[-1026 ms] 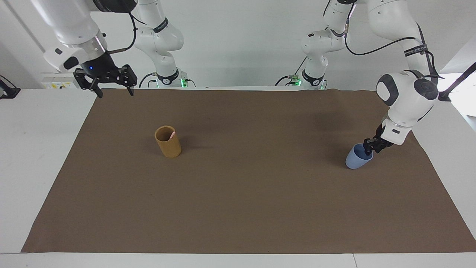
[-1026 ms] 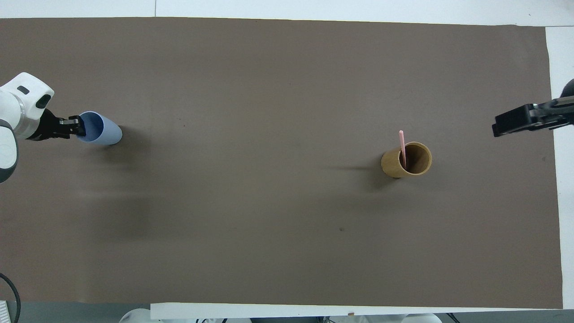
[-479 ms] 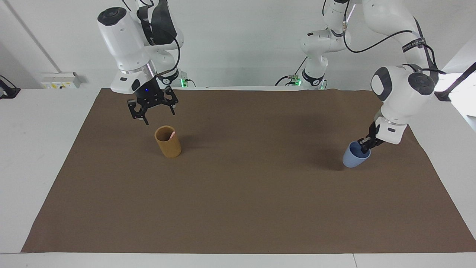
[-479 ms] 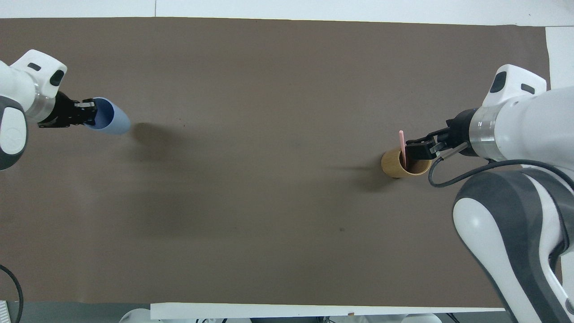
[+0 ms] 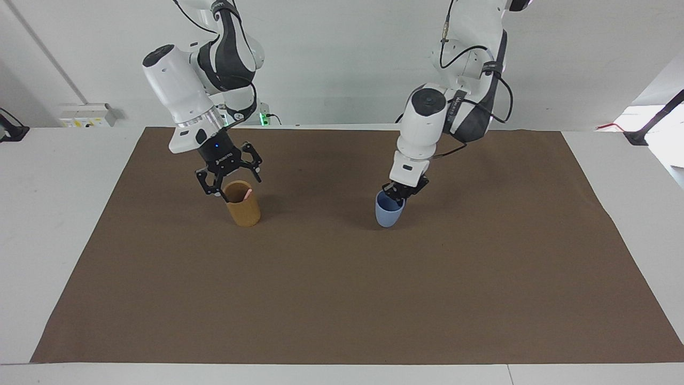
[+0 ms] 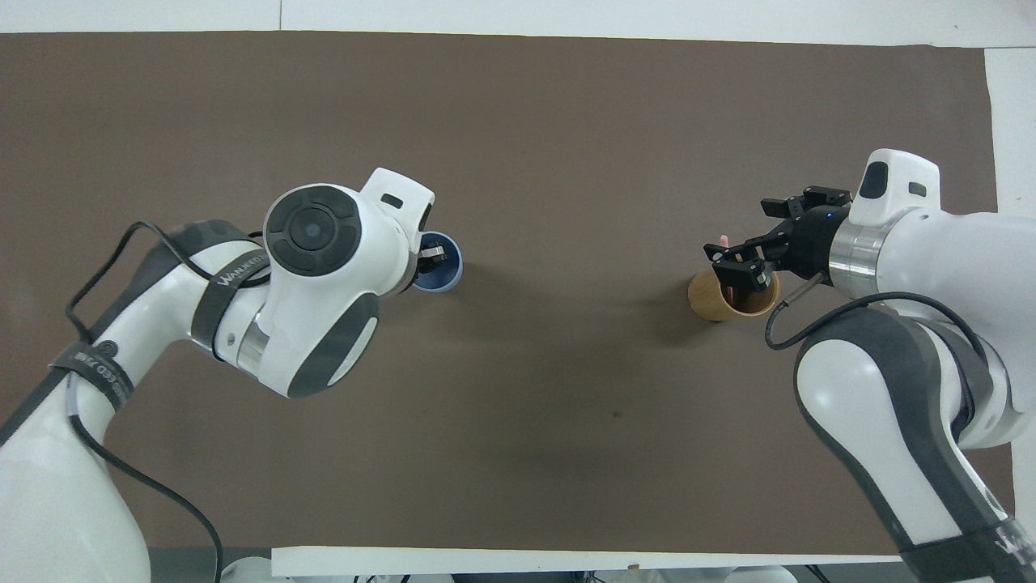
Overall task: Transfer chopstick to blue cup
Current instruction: 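Slide the blue cup toward the table center while the right gripper reaches the chopstick, then release the blue cup with the left gripper while the right gripper grasps the chopstick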
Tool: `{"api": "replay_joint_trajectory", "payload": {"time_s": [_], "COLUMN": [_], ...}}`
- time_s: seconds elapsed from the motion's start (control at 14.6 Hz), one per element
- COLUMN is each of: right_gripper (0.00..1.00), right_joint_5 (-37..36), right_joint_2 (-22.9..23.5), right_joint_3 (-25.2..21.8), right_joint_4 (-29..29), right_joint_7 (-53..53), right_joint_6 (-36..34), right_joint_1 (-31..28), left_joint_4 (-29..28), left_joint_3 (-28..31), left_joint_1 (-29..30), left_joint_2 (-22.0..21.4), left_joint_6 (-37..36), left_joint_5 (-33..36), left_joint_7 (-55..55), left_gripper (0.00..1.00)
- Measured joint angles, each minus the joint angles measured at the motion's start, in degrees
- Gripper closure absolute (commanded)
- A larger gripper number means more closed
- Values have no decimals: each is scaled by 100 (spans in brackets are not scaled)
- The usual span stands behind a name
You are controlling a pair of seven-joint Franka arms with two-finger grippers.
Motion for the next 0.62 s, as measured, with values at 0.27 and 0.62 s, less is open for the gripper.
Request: {"api": "replay_joint_trajectory", "payload": {"time_s": [0.27, 0.62], "right_gripper": [39, 63], "right_joint_5": [560, 565], "right_joint_2": [81, 72], "right_joint_3": [-10, -23], "right_joint_4": [-239, -289], "right_joint_7": [-488, -489], "right_joint_6": [161, -77], "right_joint_1": [-1, -31], "left_joint_4": [-113, 88], "left_joint_3": [56, 108], "left_joint_1": [-74, -70], "left_joint_2": [63, -31], "left_joint_6": [100, 34], "left_joint_5": [0, -90], "left_joint_7": [-309, -389], "left_gripper": [0, 0]}}
